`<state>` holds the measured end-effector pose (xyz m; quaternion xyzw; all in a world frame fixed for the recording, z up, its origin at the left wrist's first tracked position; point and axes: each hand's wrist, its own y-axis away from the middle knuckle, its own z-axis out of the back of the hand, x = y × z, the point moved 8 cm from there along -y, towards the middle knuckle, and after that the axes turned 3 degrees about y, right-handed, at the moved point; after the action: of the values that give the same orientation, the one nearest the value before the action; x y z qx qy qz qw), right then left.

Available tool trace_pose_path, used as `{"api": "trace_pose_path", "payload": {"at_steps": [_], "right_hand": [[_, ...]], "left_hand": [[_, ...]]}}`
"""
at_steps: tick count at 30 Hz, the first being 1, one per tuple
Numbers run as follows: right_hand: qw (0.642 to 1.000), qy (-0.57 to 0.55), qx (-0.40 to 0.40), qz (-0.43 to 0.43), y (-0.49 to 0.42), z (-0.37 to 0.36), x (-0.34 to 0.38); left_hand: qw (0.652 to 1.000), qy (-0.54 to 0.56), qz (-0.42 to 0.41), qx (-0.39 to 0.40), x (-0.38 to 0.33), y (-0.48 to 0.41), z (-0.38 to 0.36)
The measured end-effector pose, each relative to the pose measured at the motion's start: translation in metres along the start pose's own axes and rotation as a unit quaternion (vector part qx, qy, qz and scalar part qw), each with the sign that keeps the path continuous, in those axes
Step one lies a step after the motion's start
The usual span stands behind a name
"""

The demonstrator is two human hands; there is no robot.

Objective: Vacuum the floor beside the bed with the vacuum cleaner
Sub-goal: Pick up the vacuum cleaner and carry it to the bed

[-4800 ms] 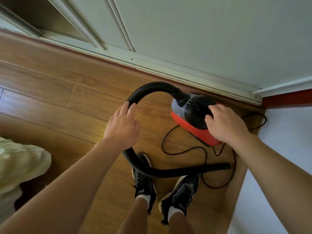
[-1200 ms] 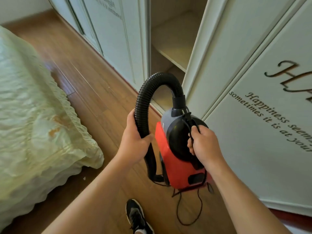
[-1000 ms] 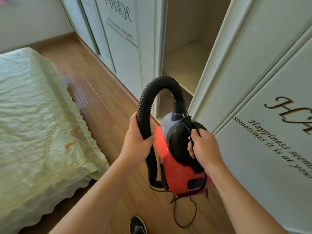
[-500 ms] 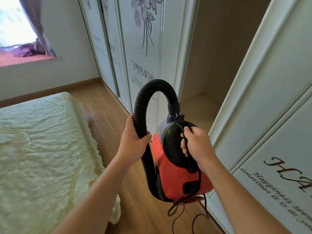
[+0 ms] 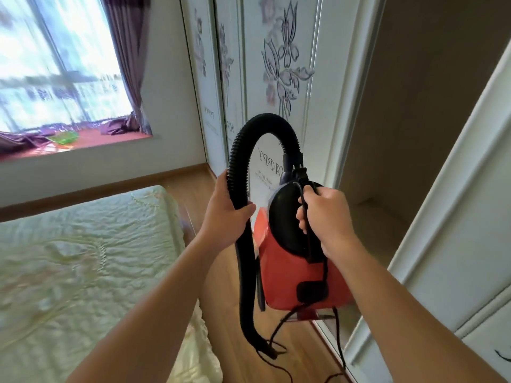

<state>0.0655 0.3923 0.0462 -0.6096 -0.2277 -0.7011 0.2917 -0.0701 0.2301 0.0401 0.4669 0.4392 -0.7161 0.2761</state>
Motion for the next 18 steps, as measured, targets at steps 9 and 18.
{"api": "trace_pose_path", "payload": {"at_steps": [9,18], "right_hand": [[0.998,-0.001,0.062,0.033,-0.100,-0.042,0.011],[0.989,0.005,0.138,0.057,-0.216,-0.094,0.033]], "left_hand": [[0.995,-0.051,-0.007,-0.089,0.016,-0.084,0.016],[0.981,-0.086,0.011,-0.175,0.045,-0.169,0.027]]}}
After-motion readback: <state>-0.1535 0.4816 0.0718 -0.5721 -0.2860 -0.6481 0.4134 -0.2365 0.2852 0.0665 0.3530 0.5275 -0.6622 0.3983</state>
